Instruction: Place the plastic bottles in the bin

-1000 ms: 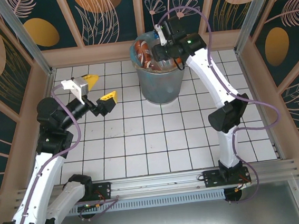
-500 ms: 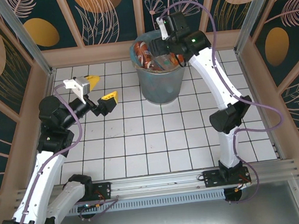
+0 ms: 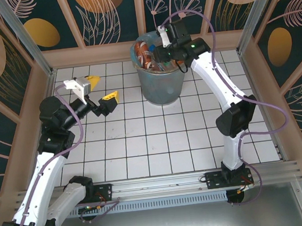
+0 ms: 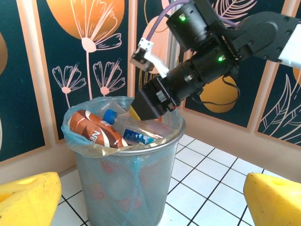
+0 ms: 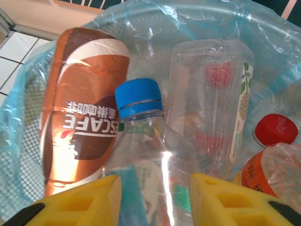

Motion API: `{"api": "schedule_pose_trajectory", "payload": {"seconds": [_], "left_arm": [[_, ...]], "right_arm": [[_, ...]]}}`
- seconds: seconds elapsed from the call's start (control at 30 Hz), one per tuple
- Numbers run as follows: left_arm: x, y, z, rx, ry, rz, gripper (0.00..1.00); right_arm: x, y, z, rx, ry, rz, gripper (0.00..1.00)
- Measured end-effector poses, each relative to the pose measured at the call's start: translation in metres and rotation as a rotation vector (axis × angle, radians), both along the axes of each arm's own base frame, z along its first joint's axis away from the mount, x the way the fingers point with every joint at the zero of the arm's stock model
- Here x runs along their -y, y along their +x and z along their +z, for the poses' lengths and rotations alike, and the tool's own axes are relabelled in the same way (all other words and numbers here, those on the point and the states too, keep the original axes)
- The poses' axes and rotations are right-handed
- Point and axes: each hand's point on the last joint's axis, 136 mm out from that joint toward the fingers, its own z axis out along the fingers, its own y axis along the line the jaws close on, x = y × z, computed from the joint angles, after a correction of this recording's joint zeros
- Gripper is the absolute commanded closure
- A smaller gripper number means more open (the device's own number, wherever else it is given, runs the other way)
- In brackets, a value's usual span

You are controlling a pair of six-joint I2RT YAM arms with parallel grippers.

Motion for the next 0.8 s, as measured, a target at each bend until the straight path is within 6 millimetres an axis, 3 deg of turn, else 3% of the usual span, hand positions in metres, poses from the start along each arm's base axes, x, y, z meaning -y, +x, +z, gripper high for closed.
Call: {"api": "schedule_pose_trajectory", "payload": {"seconds": [0.13, 0.23, 0.37, 0.43, 0.53, 0.57, 0.63, 0.73, 0.8], "left_arm": [[-0.014, 0.014, 0.000, -0.016, -0.024, 0.113, 0.01], [-0.042, 0.038, -0.003, -0.066, -0.089, 0.318, 0.01], [-0.090, 0.075, -0.030, -0.152, -0.169, 0.645, 0.01], [-0.113, 0.092, -0.061, -0.193, -0.176, 0.801, 0.01], [-0.144, 0.101, -0.131, -0.259, -0.119, 1.009, 0.01], [-0.154, 0.100, -0.155, -0.276, -0.085, 1.074, 0.01], [-0.174, 0.091, -0.194, -0.293, -0.013, 1.190, 0.01], [-0.205, 0.073, -0.224, -0.281, 0.031, 1.334, 0.01], [-0.225, 0.060, -0.238, -0.268, 0.031, 1.417, 0.01]], "right_arm": [[0.000, 0.000, 0.042, 0.088, 0.053, -0.004, 0.31], [0.010, -0.009, 0.065, 0.164, 0.081, -0.029, 0.25], [0.054, -0.040, 0.070, 0.260, 0.093, -0.124, 0.14], [0.095, -0.057, 0.067, 0.330, 0.119, -0.219, 0.10], [0.184, -0.080, 0.046, 0.427, 0.155, -0.443, 0.07], [0.216, -0.091, 0.032, 0.449, 0.161, -0.528, 0.07], [0.261, -0.105, 0.003, 0.478, 0.161, -0.663, 0.07], [0.296, -0.114, -0.058, 0.476, 0.173, -0.766, 0.10], [0.305, -0.117, -0.109, 0.430, 0.182, -0.798, 0.12]]}}
